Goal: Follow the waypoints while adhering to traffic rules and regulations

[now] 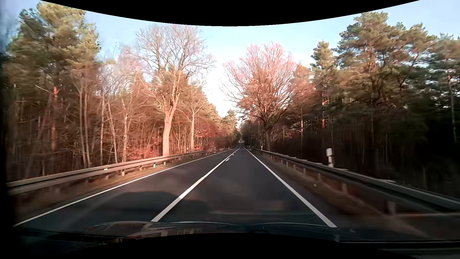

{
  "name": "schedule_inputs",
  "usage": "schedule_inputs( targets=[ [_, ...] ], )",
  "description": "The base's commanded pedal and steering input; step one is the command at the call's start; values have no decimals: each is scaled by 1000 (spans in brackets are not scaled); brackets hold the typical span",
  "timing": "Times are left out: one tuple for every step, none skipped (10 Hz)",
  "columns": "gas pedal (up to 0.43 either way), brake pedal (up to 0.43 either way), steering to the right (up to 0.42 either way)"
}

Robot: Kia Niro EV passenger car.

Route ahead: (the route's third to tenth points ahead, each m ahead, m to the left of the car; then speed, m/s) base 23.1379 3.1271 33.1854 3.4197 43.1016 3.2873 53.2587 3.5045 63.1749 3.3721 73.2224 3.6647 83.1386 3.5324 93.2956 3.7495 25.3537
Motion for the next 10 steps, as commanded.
schedule_inputs(
  targets=[
    [189, 0, -2],
    [189, 0, -2],
    [189, 0, -2],
    [197, 0, -2],
    [197, 0, -1],
    [197, 0, -2],
    [197, 0, -2],
    [197, 0, -2],
    [197, 0, -1],
    [197, 0, -2]
  ],
)
